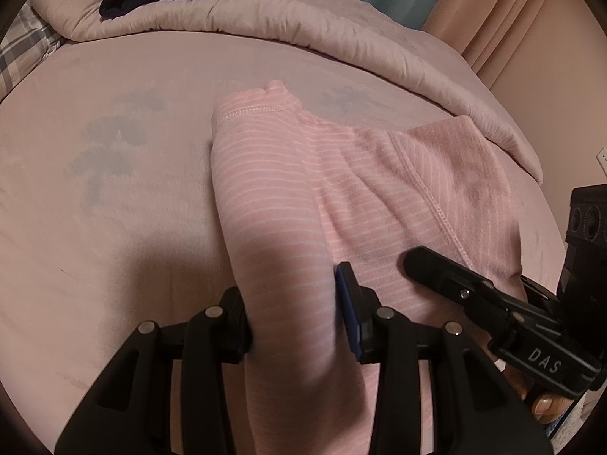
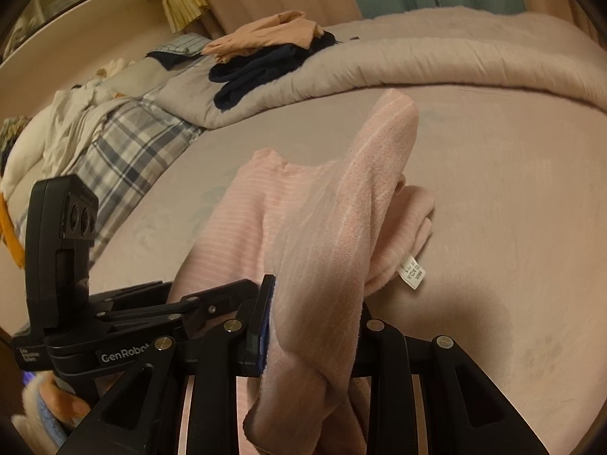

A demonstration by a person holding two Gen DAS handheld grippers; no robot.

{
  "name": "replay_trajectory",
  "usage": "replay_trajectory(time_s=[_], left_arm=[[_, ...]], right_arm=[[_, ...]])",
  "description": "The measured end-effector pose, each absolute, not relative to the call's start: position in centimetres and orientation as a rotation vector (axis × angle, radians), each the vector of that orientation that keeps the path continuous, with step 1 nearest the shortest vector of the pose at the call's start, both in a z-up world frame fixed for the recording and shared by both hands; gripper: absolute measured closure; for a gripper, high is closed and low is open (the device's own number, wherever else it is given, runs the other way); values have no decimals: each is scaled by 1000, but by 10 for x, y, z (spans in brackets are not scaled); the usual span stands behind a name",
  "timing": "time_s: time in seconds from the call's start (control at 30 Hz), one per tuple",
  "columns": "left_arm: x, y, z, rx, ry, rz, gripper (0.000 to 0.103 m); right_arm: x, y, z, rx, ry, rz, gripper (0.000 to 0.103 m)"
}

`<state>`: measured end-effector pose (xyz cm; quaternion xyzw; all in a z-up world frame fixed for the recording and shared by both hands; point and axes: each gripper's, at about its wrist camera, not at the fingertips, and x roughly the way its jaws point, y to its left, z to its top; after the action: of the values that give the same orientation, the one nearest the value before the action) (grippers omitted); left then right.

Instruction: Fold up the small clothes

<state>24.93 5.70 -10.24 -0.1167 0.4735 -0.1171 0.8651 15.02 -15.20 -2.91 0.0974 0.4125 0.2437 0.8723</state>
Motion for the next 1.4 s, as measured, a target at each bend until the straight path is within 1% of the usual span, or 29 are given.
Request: replay_trajectory(time_s=[0.07, 0.1, 0.4, 0.5, 0.63, 0.7, 0.83, 1.0, 1.4], left_arm=[[250, 57, -103, -244, 995, -243, 62], [250, 57, -103, -243, 997, -239, 60], [250, 57, -105, -253, 999, -230, 55], [248, 58, -106, -252, 999, -223, 51], [250, 58, -107, -240, 998, -208, 45], [249, 58, -107, -231, 995, -198, 42], [251, 59, -108, -227, 999, -182, 36], [251, 62, -108, -228, 1003, -180, 34], [240, 61, -106, -190, 991, -156, 33]], right_arm=[[153, -156, -32, 230, 876, 510, 73], [153, -157, -33, 240, 882, 511, 73], [157, -168, -41, 310, 921, 504, 73], [159, -172, -44, 341, 933, 510, 73], [162, -177, -48, 374, 951, 510, 71], [163, -178, -49, 384, 957, 507, 66], [163, -181, -51, 403, 970, 499, 62], [162, -183, -52, 408, 974, 498, 60], [162, -187, -48, 397, 978, 475, 58]])
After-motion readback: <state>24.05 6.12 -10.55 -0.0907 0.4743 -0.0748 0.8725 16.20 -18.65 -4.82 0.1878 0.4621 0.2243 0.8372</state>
